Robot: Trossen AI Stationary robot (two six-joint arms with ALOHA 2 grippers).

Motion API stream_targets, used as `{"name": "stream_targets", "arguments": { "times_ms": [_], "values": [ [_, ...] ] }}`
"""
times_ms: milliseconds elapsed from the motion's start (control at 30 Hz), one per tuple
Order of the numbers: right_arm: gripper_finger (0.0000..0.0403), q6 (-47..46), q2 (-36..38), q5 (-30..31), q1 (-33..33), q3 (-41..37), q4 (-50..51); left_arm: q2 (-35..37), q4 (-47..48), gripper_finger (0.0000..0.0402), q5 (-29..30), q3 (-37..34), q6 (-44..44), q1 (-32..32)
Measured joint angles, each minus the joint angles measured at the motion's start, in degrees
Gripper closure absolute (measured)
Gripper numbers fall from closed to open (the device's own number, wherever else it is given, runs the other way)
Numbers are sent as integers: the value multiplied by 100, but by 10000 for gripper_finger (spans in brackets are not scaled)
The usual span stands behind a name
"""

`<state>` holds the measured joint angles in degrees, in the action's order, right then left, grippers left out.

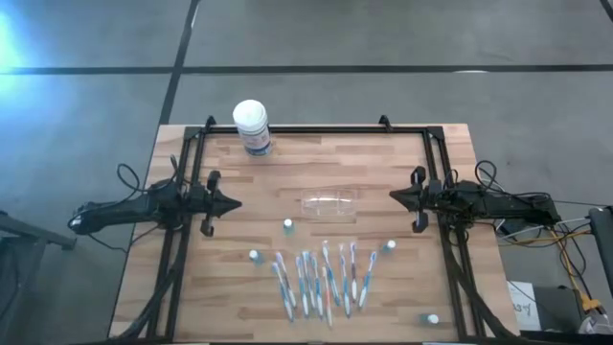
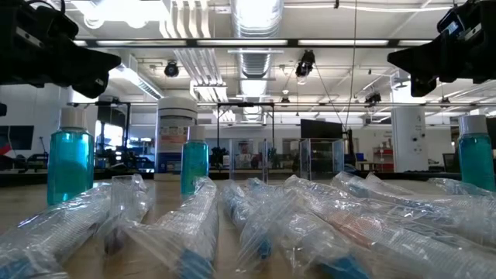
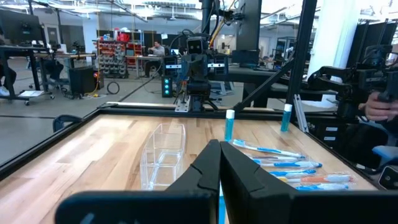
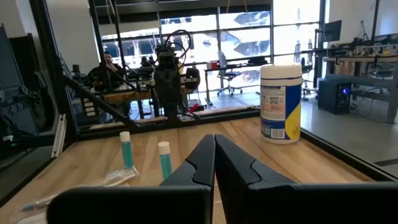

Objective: Pick & Place toothbrushing station

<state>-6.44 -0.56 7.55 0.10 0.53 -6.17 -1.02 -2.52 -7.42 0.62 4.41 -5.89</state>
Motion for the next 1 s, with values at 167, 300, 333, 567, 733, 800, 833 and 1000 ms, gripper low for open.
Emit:
{"name": "stream_targets", "arguments": {
  "times_ms": [167,300,333,567,733,800,833,1000],
  "values": [
    [394,4,0,2,0,1,-6,1,-3,394,4,-1,147,0],
    [394,378,0,7,0,1,-11,0,-25,394,114,0,150,-1],
    [394,481,1,7,0,1,-10,0,-37,394,118,0,167,0],
    [394,701,0,7,0,1,-7,0,-576,394,492,0,751,0],
    [394,713,1,7,0,1,-9,0,-1001,394,603,0,634,2],
    [394,738,2,7,0,-1,-41,0,-1067,394,604,0,500,13],
    [394,777,2,7,0,1,-84,0,-1093,394,647,10,554,15],
    [394,796,4,7,0,1,-294,-87,-1000,398,951,361,1020,16]
  ]
}}
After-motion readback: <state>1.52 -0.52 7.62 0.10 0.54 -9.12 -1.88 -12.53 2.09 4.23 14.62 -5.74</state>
